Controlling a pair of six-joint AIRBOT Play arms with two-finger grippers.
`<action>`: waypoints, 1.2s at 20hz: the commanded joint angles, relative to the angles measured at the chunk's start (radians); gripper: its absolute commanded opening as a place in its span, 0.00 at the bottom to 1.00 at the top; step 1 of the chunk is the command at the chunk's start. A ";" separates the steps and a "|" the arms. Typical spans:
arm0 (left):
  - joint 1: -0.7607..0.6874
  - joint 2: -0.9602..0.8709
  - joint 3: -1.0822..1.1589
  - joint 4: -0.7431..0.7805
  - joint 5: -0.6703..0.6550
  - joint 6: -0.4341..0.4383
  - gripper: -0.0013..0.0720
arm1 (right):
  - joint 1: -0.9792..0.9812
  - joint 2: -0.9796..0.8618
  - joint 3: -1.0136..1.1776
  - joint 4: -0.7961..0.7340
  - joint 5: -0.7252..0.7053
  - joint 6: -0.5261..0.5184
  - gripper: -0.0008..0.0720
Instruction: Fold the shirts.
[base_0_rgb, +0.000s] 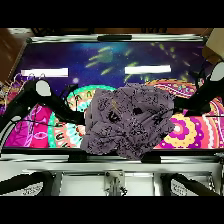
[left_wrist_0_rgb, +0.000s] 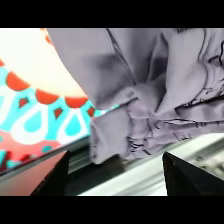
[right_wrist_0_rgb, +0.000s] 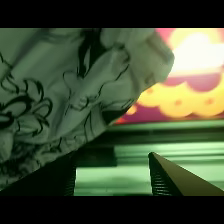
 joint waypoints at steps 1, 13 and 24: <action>0.034 -0.005 -0.203 -0.223 0.188 0.042 1.00 | -0.063 0.045 -0.171 0.103 -0.003 -0.026 0.80; -0.095 -0.071 -0.180 -0.317 0.401 0.160 0.36 | -0.063 0.071 -0.453 0.092 -0.258 0.000 0.80; -0.042 -0.009 -0.179 -0.316 0.335 0.258 0.11 | -0.091 0.037 -0.578 0.130 -0.503 0.147 0.79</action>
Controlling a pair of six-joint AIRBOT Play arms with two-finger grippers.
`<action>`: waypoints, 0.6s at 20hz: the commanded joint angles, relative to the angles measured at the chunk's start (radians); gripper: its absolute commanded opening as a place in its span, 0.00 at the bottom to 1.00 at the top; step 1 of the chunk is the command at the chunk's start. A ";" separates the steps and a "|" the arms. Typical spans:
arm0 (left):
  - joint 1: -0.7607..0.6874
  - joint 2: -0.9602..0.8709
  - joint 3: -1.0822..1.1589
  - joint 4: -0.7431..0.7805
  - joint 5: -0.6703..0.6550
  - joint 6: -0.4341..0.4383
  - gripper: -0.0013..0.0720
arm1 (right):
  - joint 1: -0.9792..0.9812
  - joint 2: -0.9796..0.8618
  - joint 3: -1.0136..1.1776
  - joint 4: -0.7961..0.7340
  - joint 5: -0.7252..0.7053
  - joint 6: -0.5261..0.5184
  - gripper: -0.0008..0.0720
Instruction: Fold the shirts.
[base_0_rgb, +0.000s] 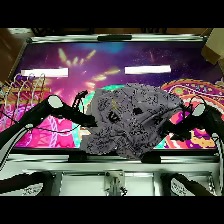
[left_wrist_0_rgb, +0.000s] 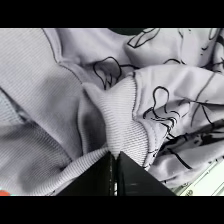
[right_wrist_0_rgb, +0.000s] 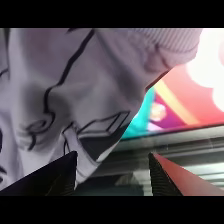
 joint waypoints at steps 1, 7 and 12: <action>0.015 0.022 0.001 0.000 -0.005 0.040 0.11 | -0.001 -0.054 -0.011 0.087 -0.097 0.033 0.79; 0.023 0.030 0.032 0.000 -0.013 0.040 0.11 | -0.001 -0.144 -0.011 0.206 -0.118 0.034 0.38; 0.103 0.042 0.193 0.048 -0.107 0.048 0.11 | -0.001 -0.142 0.154 0.208 0.008 -0.135 0.14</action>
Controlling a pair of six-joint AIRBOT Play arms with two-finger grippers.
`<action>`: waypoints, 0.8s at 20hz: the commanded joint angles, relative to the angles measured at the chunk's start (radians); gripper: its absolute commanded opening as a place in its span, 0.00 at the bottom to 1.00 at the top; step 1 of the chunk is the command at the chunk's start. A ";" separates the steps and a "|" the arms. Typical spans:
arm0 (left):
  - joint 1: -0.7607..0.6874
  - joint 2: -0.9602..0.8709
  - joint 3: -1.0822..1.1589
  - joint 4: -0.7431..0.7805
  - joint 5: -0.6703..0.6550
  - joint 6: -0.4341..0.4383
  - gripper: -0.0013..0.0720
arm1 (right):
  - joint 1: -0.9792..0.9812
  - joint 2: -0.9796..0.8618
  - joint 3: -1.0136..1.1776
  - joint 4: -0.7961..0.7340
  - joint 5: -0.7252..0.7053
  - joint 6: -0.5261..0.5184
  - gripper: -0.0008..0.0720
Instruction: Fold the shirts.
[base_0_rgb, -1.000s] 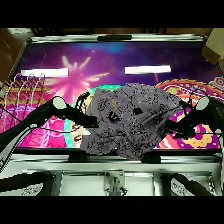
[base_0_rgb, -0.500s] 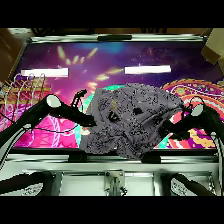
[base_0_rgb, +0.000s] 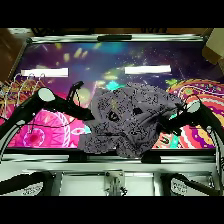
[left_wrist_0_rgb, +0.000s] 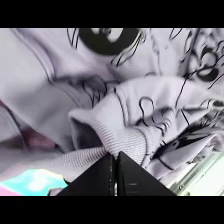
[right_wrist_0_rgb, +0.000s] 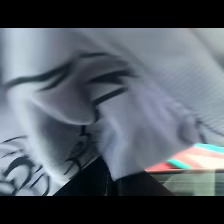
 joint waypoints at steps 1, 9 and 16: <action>0.075 0.023 0.152 0.071 -0.082 0.005 0.11 | -0.001 0.006 0.195 0.002 0.097 -0.138 0.14; 0.247 0.146 0.820 0.040 0.179 -0.063 0.11 | 0.063 0.041 1.154 0.444 -0.494 -0.229 0.14; 0.245 0.326 0.926 0.198 -0.078 -0.146 0.11 | 0.217 0.070 1.234 0.312 -0.287 -0.216 0.14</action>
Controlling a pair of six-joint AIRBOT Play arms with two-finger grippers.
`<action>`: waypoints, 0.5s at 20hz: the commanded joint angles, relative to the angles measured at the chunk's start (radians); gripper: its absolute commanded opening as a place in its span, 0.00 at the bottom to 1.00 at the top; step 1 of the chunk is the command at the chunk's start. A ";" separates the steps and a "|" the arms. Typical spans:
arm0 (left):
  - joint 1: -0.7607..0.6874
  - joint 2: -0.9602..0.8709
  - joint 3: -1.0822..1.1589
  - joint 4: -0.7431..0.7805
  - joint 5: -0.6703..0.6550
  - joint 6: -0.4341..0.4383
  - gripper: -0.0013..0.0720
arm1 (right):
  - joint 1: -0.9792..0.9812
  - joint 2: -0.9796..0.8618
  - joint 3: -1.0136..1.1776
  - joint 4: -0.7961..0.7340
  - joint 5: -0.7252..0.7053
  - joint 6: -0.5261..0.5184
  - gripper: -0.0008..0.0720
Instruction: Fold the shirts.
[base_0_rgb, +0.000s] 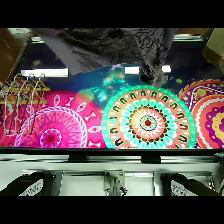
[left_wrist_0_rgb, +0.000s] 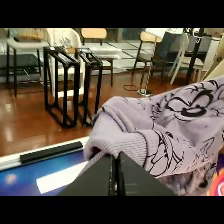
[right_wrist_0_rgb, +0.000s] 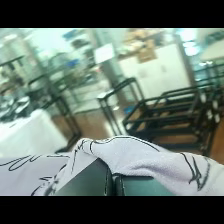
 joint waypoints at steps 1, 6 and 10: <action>-0.008 0.048 -0.031 0.076 -0.333 -0.117 0.11 | 0.041 0.006 -0.018 -0.109 0.256 0.050 0.14; -0.348 -0.029 -0.385 0.034 -0.514 -0.092 0.11 | 0.040 -0.011 -0.172 -0.521 0.682 0.085 0.14; -0.692 -0.187 -0.458 0.039 -0.455 -0.028 0.27 | 0.040 -0.010 -0.278 -0.795 0.947 0.100 0.14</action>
